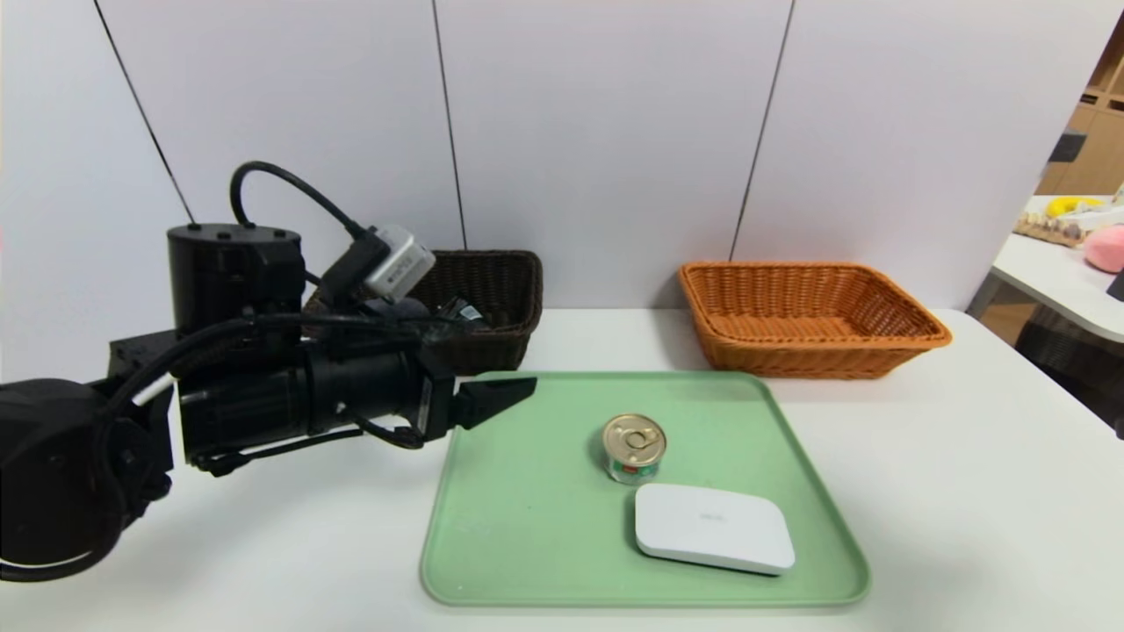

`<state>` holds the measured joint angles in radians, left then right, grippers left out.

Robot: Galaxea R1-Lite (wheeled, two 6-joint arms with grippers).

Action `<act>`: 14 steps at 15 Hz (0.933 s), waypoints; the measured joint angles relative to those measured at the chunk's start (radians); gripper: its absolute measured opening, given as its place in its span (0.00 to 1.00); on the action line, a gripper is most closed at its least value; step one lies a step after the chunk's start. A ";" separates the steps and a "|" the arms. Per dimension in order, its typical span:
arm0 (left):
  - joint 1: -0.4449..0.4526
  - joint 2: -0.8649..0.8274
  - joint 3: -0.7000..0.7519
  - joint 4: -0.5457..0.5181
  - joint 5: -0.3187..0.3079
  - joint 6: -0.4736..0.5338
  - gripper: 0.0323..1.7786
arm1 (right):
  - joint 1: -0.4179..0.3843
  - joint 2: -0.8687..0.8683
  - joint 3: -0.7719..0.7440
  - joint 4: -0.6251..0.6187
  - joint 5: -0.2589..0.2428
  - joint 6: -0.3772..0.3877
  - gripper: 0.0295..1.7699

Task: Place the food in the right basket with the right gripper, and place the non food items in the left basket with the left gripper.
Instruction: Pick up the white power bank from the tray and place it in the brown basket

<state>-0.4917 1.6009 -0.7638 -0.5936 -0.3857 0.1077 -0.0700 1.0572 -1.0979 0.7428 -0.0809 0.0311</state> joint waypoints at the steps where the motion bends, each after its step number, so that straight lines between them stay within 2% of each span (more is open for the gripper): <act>1: -0.014 0.020 0.027 -0.048 -0.001 0.008 0.95 | 0.000 -0.001 0.001 0.000 0.000 0.000 0.96; 2: -0.029 0.039 0.044 -0.080 -0.003 0.010 0.95 | 0.000 -0.003 0.003 0.000 0.000 0.000 0.96; 5: -0.062 0.079 0.061 -0.090 -0.003 0.003 0.95 | -0.001 -0.007 0.010 -0.001 0.000 0.002 0.96; 14: -0.096 0.203 0.057 -0.161 -0.008 -0.019 0.95 | -0.001 -0.008 0.014 -0.001 0.000 0.002 0.96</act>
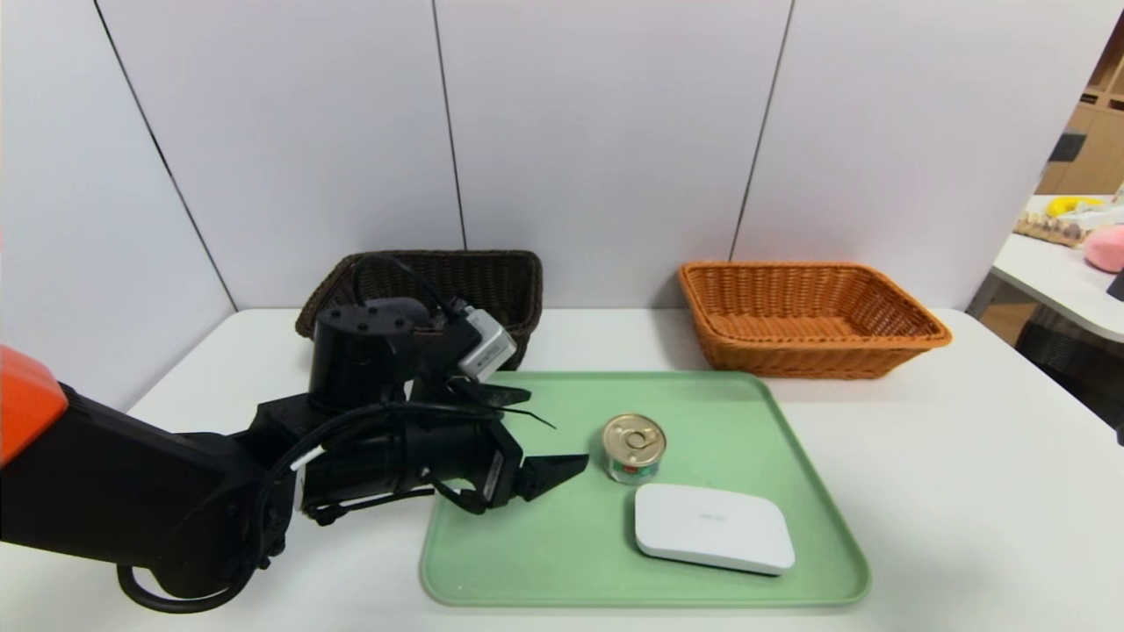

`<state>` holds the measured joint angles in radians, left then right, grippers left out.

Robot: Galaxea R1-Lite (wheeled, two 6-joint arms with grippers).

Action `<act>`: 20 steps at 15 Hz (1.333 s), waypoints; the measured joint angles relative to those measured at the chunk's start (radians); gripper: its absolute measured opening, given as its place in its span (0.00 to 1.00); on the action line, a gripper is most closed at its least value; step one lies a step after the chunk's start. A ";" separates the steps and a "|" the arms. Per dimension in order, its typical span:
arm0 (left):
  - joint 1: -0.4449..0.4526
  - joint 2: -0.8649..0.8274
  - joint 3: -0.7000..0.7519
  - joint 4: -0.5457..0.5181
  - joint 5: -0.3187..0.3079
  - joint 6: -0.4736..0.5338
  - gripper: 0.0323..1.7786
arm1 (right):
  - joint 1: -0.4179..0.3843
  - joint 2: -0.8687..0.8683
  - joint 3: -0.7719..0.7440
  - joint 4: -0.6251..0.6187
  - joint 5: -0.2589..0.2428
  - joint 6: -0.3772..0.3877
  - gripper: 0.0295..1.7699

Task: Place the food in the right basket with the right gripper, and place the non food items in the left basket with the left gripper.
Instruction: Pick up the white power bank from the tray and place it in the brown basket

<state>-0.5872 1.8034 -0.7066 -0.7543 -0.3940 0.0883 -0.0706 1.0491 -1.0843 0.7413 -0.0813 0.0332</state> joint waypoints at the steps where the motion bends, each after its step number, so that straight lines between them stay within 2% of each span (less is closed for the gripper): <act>1: -0.002 0.012 -0.001 -0.018 0.000 -0.007 0.95 | 0.000 0.000 0.000 0.000 0.000 0.000 0.96; 7: -0.030 0.077 -0.001 -0.123 0.000 -0.060 0.95 | 0.000 0.000 0.002 0.000 -0.001 0.000 0.96; 20: -0.054 0.134 -0.005 -0.174 0.006 -0.055 0.95 | 0.000 0.001 0.005 0.000 -0.003 -0.001 0.96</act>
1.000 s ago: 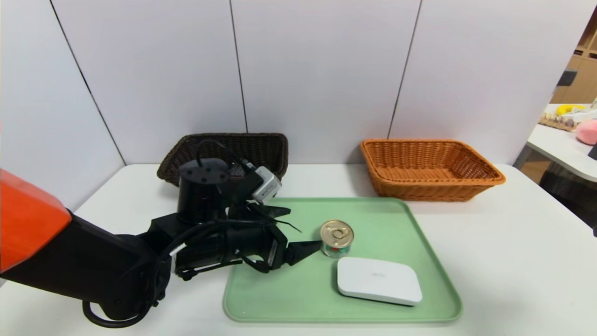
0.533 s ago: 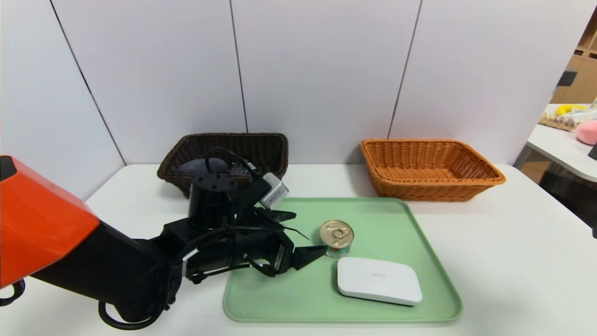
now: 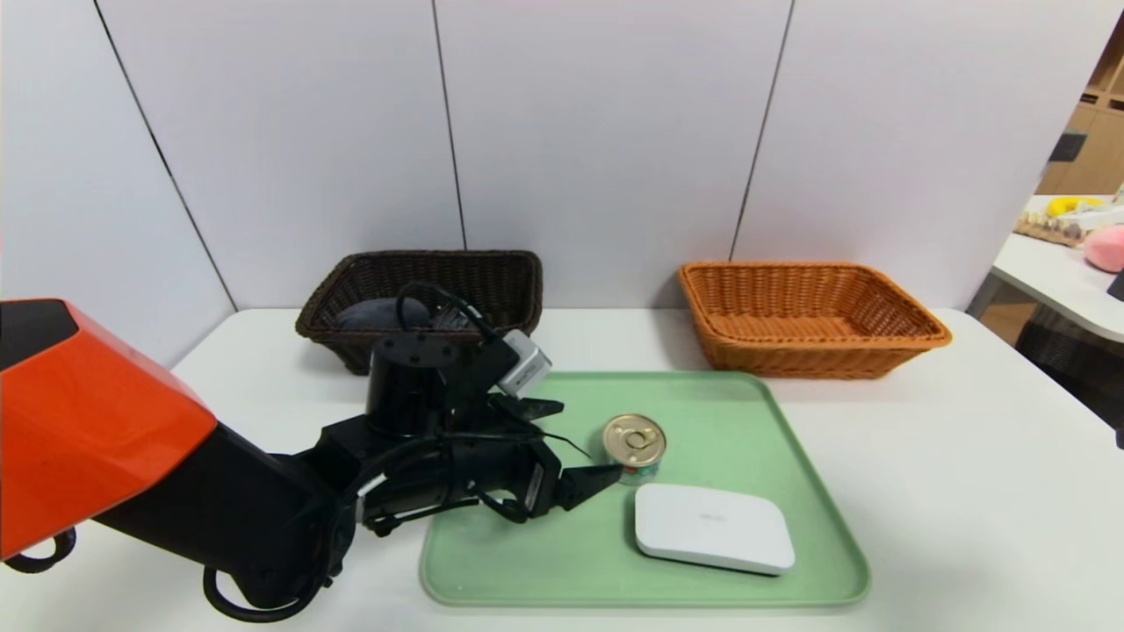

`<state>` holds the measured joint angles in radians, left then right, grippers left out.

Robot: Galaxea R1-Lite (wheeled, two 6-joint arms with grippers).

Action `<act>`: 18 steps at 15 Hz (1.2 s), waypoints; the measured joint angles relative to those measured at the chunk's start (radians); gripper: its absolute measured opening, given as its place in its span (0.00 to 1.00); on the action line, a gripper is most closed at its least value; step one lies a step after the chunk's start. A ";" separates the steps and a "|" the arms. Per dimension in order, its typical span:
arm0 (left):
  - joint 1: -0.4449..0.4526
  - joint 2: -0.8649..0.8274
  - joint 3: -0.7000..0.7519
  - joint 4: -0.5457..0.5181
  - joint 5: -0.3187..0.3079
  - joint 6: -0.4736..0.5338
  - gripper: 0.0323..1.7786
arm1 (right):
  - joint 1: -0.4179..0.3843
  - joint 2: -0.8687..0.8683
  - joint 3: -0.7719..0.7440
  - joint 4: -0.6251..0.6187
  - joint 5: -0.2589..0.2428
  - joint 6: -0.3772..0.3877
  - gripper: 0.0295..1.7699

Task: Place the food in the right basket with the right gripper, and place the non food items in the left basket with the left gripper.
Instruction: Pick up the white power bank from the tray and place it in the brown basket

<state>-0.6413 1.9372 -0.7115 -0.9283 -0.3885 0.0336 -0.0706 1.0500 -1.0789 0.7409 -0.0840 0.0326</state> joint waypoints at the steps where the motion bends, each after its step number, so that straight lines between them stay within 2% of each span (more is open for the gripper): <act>1: 0.000 0.000 0.000 0.000 0.005 0.001 0.95 | 0.000 0.001 0.000 0.000 0.001 0.000 0.96; 5: 0.000 0.001 -0.008 0.004 0.058 -0.002 0.95 | 0.020 0.008 0.012 0.004 0.019 0.003 0.96; 8: 0.002 -0.031 -0.044 0.075 0.185 0.001 0.95 | 0.050 0.020 0.021 0.002 0.070 0.004 0.96; 13: 0.042 -0.199 -0.137 0.475 0.388 0.045 0.95 | 0.138 0.032 0.059 -0.013 0.111 -0.034 0.96; 15: 0.057 -0.270 -0.167 0.617 0.445 0.039 0.95 | 0.170 0.029 0.123 -0.072 0.121 -0.042 0.96; 16: 0.063 -0.302 -0.175 0.670 0.445 0.031 0.95 | 0.180 0.024 0.153 -0.115 0.123 -0.045 0.96; 18: 0.066 -0.363 -0.175 0.741 0.377 -0.004 0.95 | 0.189 0.015 0.184 -0.151 0.122 -0.046 0.96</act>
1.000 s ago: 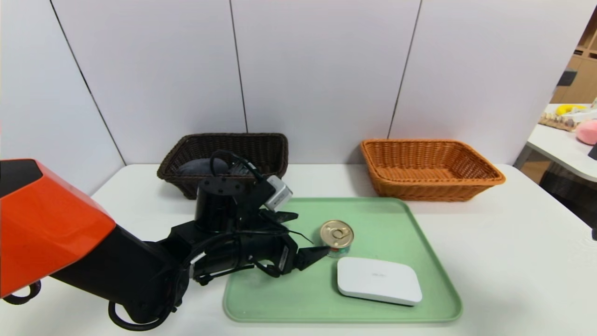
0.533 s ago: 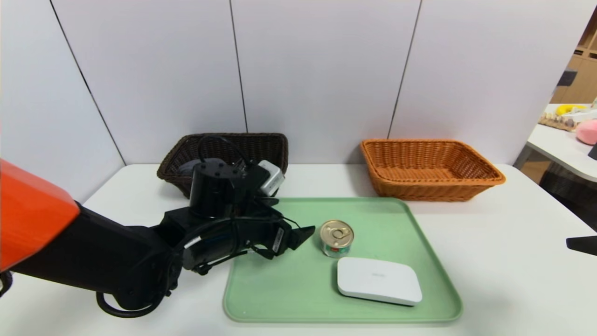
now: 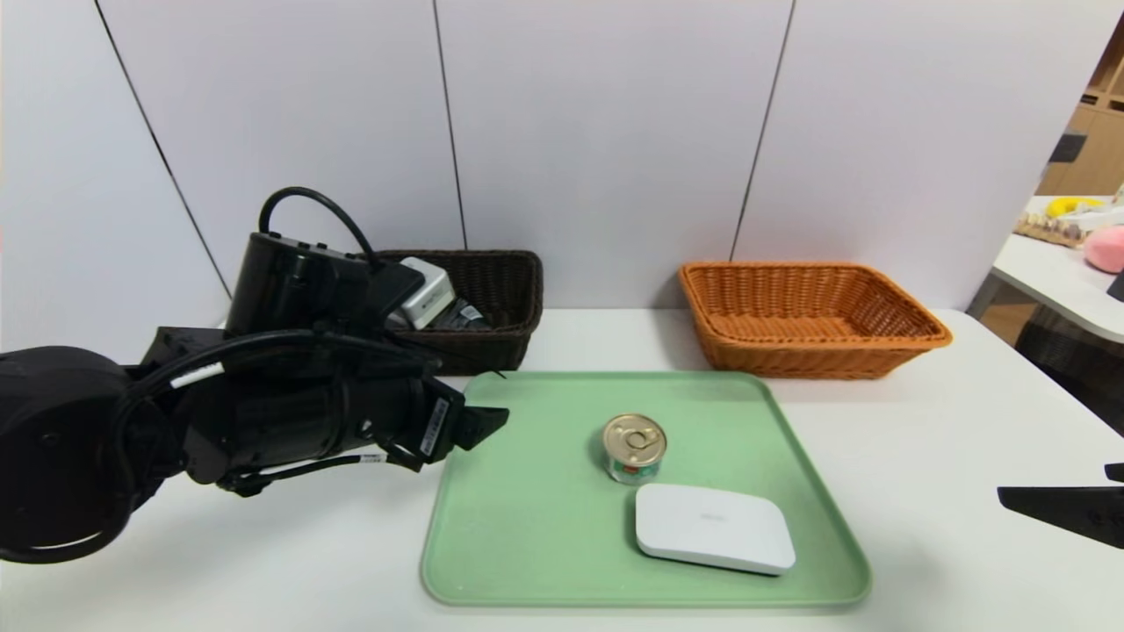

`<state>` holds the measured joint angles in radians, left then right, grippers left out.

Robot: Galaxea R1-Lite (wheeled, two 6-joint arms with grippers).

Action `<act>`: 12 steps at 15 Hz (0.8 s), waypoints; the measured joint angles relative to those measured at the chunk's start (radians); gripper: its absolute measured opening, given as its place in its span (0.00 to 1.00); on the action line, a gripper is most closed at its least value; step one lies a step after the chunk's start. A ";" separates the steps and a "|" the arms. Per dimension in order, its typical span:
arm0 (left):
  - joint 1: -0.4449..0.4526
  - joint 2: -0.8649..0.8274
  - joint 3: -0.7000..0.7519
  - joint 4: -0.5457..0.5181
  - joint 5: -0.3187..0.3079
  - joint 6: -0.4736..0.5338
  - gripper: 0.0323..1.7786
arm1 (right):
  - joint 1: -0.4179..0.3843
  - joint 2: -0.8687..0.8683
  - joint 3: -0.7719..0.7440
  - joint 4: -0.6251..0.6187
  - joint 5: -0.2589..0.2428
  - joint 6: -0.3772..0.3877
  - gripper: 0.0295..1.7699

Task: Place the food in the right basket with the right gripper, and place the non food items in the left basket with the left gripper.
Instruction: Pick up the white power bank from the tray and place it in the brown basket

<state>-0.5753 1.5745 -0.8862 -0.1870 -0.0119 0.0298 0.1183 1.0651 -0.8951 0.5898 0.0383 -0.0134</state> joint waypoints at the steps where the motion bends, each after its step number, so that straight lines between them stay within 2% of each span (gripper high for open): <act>1: -0.005 -0.020 0.006 -0.004 -0.056 -0.010 0.95 | 0.001 -0.004 0.005 -0.001 0.000 0.000 0.96; 4: -0.023 -0.050 0.048 -0.126 -0.278 -0.004 0.95 | 0.002 -0.018 0.010 0.003 -0.001 0.000 0.96; 7: -0.041 -0.003 0.107 -0.366 -0.482 0.023 0.95 | 0.001 -0.030 0.013 0.003 -0.002 0.001 0.96; 10: -0.063 0.092 0.152 -0.574 -0.610 0.075 0.95 | -0.001 -0.039 0.010 0.003 -0.003 0.001 0.96; 12: -0.102 0.141 0.157 -0.608 -0.653 0.084 0.95 | -0.006 -0.045 0.010 0.004 -0.002 0.002 0.96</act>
<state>-0.6772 1.7160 -0.7294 -0.7951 -0.6647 0.1138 0.1126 1.0198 -0.8855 0.5936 0.0360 -0.0115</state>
